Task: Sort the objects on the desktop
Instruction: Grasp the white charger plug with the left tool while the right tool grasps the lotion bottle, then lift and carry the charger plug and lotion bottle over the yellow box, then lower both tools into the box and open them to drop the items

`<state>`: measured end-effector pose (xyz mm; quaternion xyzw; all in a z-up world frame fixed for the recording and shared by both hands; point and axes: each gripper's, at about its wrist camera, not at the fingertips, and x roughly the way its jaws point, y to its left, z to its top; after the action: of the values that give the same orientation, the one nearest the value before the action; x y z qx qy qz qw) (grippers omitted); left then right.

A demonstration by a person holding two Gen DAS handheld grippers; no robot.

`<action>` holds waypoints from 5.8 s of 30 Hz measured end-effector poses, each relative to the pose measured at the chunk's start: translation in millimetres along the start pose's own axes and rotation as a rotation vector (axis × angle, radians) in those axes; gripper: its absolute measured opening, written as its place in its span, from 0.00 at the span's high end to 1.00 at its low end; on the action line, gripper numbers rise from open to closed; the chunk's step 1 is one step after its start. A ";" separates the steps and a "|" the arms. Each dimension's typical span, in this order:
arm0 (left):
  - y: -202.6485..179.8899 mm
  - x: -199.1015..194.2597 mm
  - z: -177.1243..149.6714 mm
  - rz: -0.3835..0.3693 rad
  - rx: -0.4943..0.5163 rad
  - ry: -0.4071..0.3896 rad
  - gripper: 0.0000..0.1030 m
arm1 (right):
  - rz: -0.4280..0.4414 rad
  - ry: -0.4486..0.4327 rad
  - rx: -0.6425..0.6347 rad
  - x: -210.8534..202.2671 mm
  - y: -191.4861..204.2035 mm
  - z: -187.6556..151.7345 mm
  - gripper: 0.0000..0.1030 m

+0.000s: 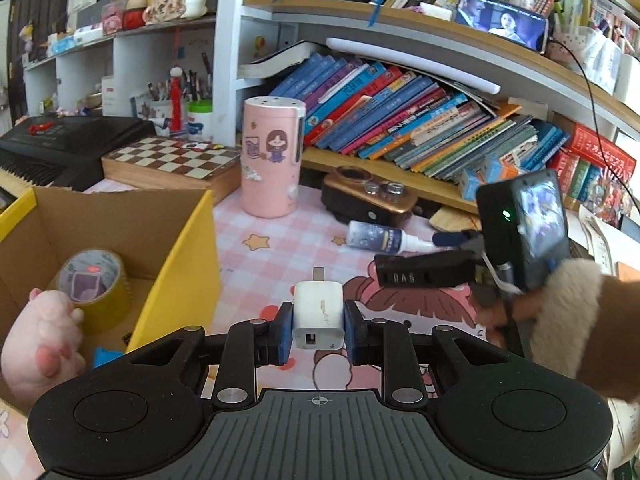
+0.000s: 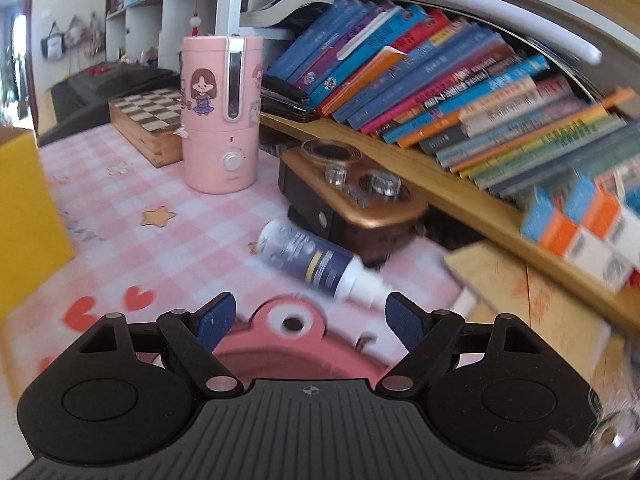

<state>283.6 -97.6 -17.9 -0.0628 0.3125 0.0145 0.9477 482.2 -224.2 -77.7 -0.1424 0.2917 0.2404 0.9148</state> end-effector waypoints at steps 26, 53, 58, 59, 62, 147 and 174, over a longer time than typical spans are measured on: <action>3.4 -19.9 -3.7 0.046 0.000 0.015 0.77 | 0.151 0.154 0.058 69.4 7.1 37.1 0.67; 19.2 -83.6 -32.3 -0.050 -0.065 -0.028 0.77 | 0.177 0.130 0.173 -118.7 47.4 -2.6 0.71; 33.8 -103.7 -39.3 -0.067 -0.078 -0.037 0.77 | 0.197 0.138 0.251 -156.0 65.7 -20.8 0.71; 37.0 -106.5 -39.5 -0.071 -0.078 -0.038 0.77 | 0.200 0.142 0.270 -162.5 69.0 -24.4 0.71; 48.4 -117.1 -42.6 -0.086 -0.075 -0.045 0.77 | 0.194 0.145 0.317 -183.6 83.4 -35.2 0.71; 228.6 -230.0 -99.7 -0.087 -0.136 -0.079 0.77 | 0.180 0.148 0.302 -272.3 333.1 -50.6 0.70; 215.0 -120.6 13.8 0.042 -0.096 -0.154 0.77 | 0.256 -0.029 0.301 -172.3 257.3 75.9 0.70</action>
<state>180.5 118.9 41.1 -0.1001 0.2389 0.0541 0.9644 259.9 -38.1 55.0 0.0376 0.3267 0.3107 0.8918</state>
